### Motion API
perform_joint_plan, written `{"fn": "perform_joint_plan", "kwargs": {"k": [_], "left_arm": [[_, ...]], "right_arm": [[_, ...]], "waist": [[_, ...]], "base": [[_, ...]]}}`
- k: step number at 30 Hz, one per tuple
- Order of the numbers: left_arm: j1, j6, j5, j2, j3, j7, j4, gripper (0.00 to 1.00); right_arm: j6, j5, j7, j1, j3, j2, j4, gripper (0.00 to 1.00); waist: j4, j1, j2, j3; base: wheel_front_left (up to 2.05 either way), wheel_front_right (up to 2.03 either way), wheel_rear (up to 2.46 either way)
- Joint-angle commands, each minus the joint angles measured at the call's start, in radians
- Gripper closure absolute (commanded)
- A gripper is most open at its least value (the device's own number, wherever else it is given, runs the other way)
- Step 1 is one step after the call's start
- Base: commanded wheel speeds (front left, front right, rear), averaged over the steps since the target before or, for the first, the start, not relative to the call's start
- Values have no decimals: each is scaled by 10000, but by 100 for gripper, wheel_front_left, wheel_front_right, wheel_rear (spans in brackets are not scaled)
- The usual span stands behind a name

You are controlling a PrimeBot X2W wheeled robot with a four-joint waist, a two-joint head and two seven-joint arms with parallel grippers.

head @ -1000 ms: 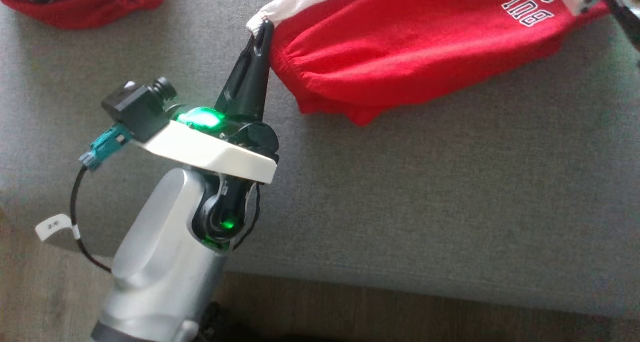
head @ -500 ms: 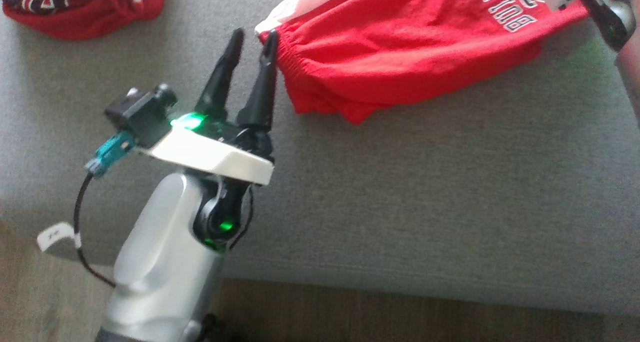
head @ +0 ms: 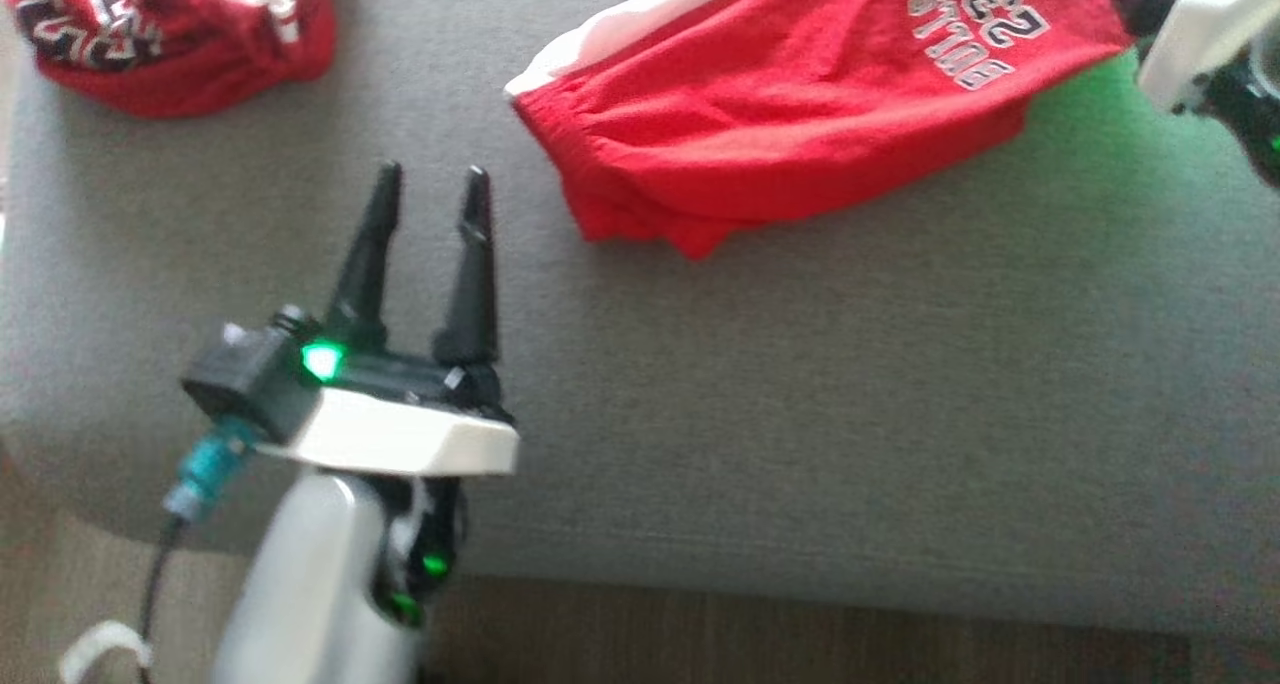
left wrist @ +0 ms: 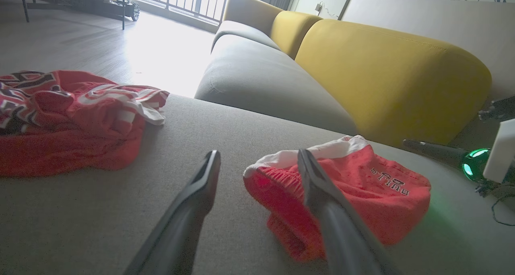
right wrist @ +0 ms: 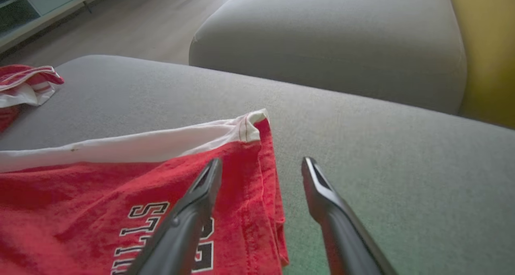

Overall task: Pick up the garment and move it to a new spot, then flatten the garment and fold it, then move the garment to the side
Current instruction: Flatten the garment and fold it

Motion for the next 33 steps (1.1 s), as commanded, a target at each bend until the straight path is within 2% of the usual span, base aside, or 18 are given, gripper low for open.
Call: {"fn": "perform_joint_plan", "kwargs": {"k": [1, 5, 9, 15, 22, 23, 25, 29, 33], "left_arm": [[137, 190, 142, 117, 52, -49, -548, 0], [355, 596, 351, 116, -637, -49, -1044, 0], [341, 798, 367, 115, -1108, -49, -1227, 0], [295, 925, 327, 115, -1291, -49, -1264, 0], [265, 919, 378, 115, -1285, -49, -1300, 0], [268, 915, 381, 115, -1289, -49, -1294, 0], [270, 913, 377, 115, -1288, -49, -1282, 0], [270, 898, 393, 115, -1238, -49, -1263, 0], [321, 866, 477, 114, -1124, -49, -1201, 0]], "right_arm": [[-4, 158, 112, 103, -28, -199, -273, 0], [-4, 328, 475, 238, -80, -516, 108, 0], [-4, 121, 772, 210, 8, -628, 676, 0], [-4, -89, 1186, 105, 98, -473, 1492, 0], [-4, -303, 1359, -89, 51, -230, 2209, 0], [-4, -266, 1482, -68, 56, -160, 2291, 11], [-4, -147, 1709, -26, 52, -42, 2382, 100], [-4, 116, 1981, 55, 85, 51, 2254, 100], [-4, 358, 1496, 104, -203, -28, 2090, 100]], "waist": [[238, 1, -1, 21], [691, 1, -1, 99], [1061, 1, -1, 169], [1338, 1, -1, 187], [1338, 1, -1, 154], [1321, 1, -1, 143], [1277, 1, -1, 126], [1124, 1, -1, 104], [785, 1, -1, -79]], "base": [[0, 0, 0], [0, 0, 0], [0, 0, 0], [0, 0, 0], [0, 0, 0], [0, 0, 0], [0, 0, 0], [0, 0, 0], [0, 0, 0]]}}
